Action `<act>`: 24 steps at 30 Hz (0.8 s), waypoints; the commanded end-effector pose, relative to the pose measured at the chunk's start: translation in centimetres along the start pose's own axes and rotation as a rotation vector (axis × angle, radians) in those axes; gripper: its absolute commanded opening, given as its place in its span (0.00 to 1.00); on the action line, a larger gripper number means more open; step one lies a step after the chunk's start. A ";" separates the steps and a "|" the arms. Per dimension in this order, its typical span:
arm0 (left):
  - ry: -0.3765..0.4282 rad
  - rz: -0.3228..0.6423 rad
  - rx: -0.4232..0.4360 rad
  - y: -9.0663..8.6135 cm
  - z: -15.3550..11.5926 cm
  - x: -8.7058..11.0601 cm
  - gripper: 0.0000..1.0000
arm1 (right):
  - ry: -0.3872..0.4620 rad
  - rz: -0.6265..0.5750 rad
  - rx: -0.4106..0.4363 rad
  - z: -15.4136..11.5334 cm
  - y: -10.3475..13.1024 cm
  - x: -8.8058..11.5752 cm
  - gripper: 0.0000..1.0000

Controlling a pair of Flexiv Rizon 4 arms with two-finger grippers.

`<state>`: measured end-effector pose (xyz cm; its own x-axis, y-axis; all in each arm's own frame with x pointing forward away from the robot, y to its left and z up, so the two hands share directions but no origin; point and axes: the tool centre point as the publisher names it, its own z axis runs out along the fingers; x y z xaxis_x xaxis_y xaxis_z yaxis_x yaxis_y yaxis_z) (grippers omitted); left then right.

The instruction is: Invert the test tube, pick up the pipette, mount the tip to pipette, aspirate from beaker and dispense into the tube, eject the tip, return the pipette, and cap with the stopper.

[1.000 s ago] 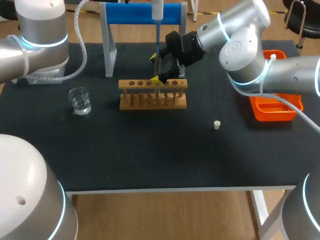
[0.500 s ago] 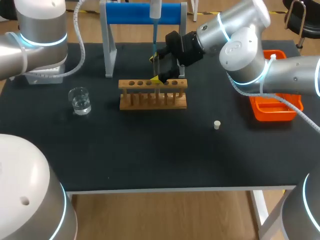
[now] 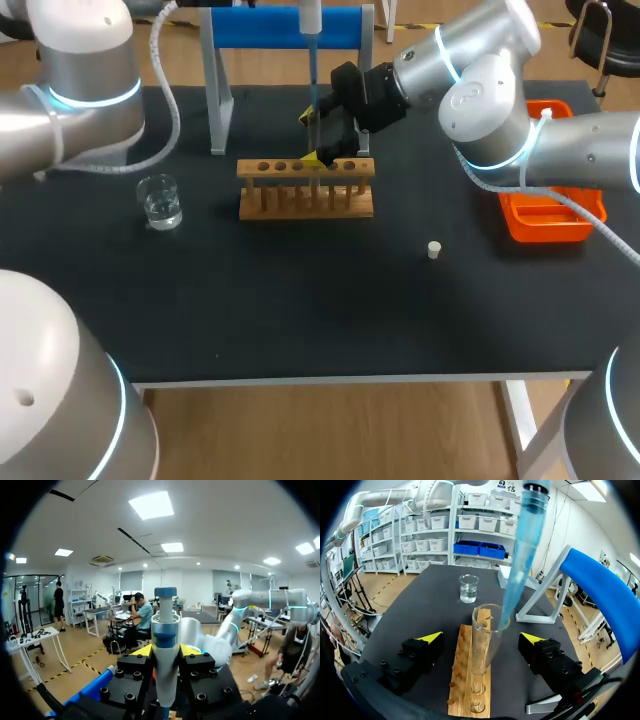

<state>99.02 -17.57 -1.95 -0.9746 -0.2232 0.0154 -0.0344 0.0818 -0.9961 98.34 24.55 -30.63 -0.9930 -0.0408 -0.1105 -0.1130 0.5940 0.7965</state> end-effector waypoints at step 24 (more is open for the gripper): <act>0.070 -0.008 -0.092 0.5 0.6 0.9 0.00 | 0.000 0.000 0.003 -0.1 0.0 0.0 1.00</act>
<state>98.21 -18.36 -2.82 -0.9872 -0.1561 0.0324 -0.0563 0.1516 -0.9868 98.35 24.55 -30.63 -0.9930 -0.0407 -0.1105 -0.1130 0.5940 0.7965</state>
